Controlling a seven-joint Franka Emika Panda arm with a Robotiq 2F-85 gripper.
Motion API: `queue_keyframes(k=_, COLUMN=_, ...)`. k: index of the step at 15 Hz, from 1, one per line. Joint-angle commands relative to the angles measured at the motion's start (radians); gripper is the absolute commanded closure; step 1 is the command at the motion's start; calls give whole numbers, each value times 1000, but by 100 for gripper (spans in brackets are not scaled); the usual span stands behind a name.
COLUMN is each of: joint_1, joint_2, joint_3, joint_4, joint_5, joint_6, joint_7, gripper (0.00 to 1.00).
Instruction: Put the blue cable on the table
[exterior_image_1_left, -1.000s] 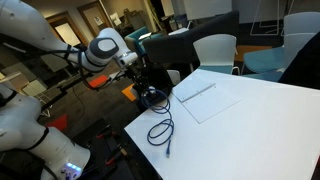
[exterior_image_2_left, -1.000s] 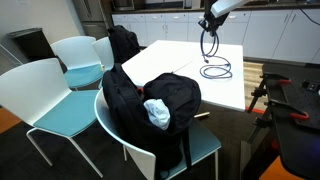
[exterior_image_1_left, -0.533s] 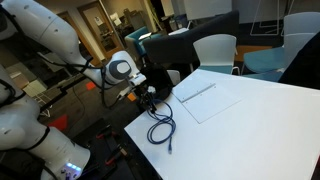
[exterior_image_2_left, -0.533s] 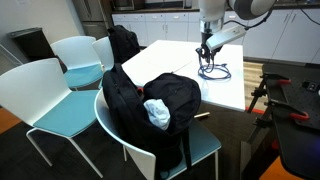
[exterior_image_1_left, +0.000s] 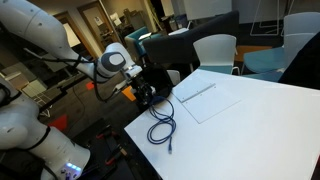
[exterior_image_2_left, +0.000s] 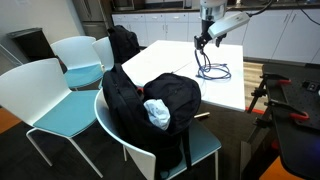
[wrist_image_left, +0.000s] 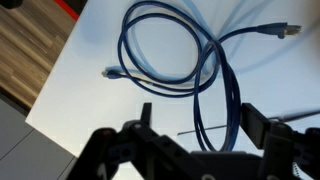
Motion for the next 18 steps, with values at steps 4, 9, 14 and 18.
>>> queue_keyframes(k=4, joint_1=23, joint_2=-373, joint_3=85, joint_4=-108, joint_5=147, joint_6=-229, joint_7=-253, gripper=0)
queue_keyframes(k=9, joint_1=26, joint_2=-503, joint_3=136, joint_4=-106, joint_5=323, joint_6=-293, joint_7=-492, gripper=0)
queue_keyframes(k=14, joint_1=-10, joint_2=-509, joint_3=180, joint_4=-87, joint_5=379, joint_6=-289, joint_7=-557, gripper=0)
queue_keyframes(k=18, joint_1=-9, joint_2=-516, joint_3=187, joint_4=-89, joint_5=390, joint_6=-291, joint_7=-576, gripper=0)
